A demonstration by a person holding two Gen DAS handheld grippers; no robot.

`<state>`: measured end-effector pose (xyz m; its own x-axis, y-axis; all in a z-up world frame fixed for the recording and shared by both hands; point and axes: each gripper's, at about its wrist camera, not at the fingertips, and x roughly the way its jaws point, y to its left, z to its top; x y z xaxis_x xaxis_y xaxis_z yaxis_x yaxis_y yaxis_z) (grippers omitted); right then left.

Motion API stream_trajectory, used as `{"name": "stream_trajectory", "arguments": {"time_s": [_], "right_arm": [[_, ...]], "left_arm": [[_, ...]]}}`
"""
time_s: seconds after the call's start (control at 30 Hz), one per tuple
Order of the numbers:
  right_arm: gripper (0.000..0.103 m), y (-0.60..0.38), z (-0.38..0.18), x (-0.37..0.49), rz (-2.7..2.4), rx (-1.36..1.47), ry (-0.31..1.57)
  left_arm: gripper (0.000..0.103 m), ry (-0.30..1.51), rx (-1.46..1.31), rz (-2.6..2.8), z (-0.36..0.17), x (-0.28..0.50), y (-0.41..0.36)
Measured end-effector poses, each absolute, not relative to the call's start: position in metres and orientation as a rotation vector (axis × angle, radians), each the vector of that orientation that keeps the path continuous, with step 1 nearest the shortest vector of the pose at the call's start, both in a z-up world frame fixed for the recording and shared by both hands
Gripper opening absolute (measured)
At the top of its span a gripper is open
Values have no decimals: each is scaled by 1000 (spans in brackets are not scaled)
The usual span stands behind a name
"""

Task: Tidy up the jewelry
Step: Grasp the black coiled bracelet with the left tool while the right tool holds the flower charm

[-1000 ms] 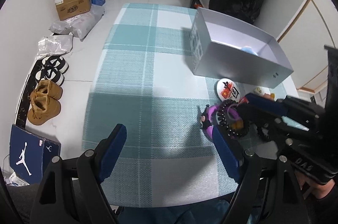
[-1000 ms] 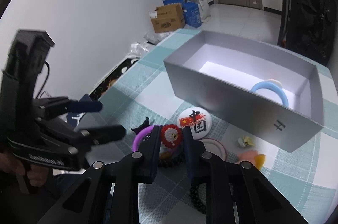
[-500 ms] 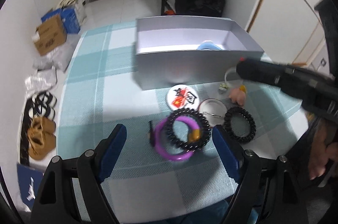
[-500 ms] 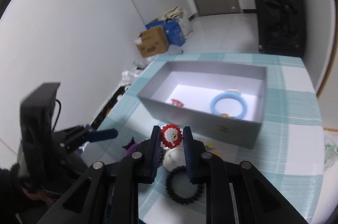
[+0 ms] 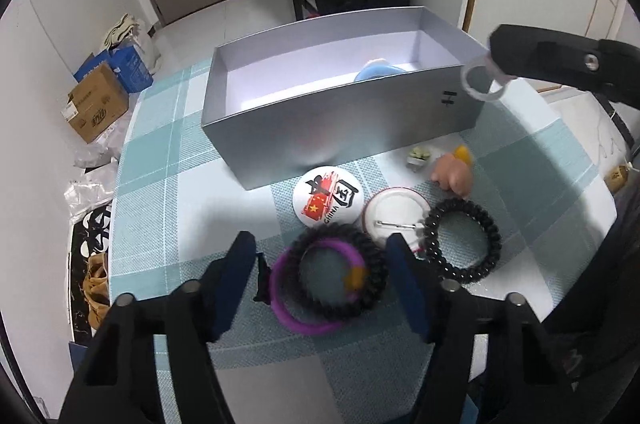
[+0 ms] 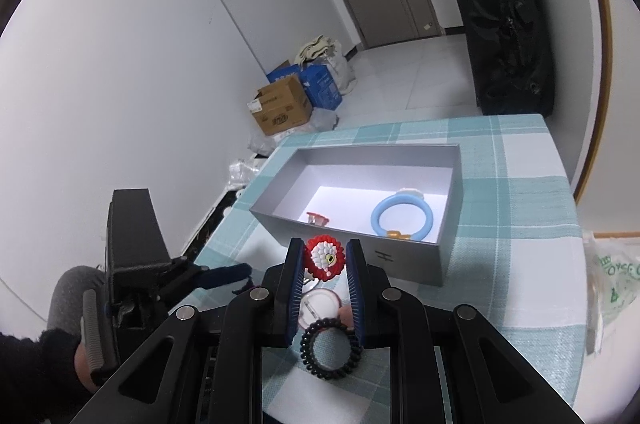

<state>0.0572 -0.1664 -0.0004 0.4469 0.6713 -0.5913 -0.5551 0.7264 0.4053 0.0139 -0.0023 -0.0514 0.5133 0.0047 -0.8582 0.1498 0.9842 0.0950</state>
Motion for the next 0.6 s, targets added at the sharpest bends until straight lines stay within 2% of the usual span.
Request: {"name": "stream_trajectory", "arguments": {"time_s": [0.1,0.13,0.17,0.2,0.5,0.57,0.6], "right_arm": [[20,-170,0,56,760,173,802],[20,-170,1,56,760,174,801],[20,-171,1,55,759,176,798],[20,-171,1,56,760,177,796],[20,-172,3,54,762,181,790],[20,-172,3,56,761,184,789],[20,-172,3,56,762,186,789]], "left_arm": [[54,1023,129,-100,-48,13,1],[49,1018,116,-107,-47,14,1],[39,1014,106,-112,-48,17,1],[36,1015,92,-121,-47,17,2],[31,1012,-80,-200,-41,24,14],[5,1007,-114,-228,-38,23,13],[5,1009,-129,-239,-37,23,13]]}}
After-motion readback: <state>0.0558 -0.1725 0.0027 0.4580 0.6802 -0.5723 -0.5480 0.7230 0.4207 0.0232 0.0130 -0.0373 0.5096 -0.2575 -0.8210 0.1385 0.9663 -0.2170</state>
